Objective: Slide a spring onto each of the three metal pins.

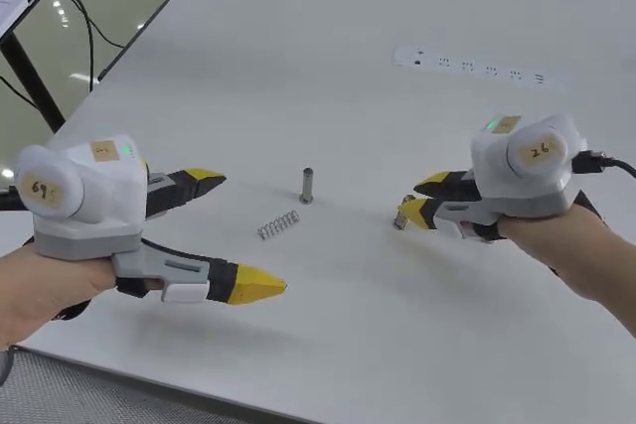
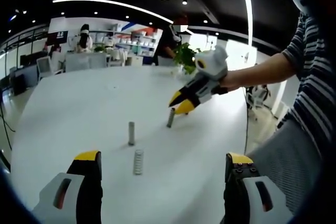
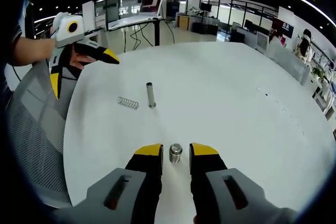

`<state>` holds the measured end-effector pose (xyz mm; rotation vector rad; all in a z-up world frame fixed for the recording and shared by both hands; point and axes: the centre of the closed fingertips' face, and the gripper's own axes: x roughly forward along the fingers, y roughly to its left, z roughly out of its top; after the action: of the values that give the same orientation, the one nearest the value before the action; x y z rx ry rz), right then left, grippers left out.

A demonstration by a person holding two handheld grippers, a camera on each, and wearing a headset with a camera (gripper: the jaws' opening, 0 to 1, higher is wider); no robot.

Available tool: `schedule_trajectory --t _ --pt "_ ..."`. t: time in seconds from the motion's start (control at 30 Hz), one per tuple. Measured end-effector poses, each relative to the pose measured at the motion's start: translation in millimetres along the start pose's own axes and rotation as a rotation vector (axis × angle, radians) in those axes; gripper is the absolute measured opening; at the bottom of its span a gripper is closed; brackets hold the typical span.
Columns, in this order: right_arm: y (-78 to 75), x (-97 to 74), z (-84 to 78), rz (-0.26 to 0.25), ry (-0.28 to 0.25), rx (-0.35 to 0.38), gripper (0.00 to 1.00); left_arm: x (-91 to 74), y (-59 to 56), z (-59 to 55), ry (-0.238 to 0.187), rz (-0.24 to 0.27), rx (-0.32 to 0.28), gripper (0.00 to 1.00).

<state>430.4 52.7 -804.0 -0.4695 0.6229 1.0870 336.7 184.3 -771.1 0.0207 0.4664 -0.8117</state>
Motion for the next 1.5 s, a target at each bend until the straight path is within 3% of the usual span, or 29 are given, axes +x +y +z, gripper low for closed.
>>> schedule_trajectory --t 0.47,0.63,1.13,1.5 --pt "-0.9 -9.7 3.4 -0.006 -0.016 -0.008 0.18 -2.2 1.3 -0.5 0.010 -0.003 0.005 0.95" --pt "4.9 -15.4 11.8 0.000 -0.031 -0.009 0.18 -1.7 1.0 0.6 0.006 -0.004 0.005 0.95" --pt "15.6 -22.5 20.2 0.050 -0.016 -0.105 0.18 -3.9 0.2 0.4 0.004 -0.003 0.004 0.95" --pt "30.3 -14.5 30.7 0.119 0.023 -0.241 0.18 -6.1 -0.5 -0.1 0.000 -0.008 0.006 0.95"
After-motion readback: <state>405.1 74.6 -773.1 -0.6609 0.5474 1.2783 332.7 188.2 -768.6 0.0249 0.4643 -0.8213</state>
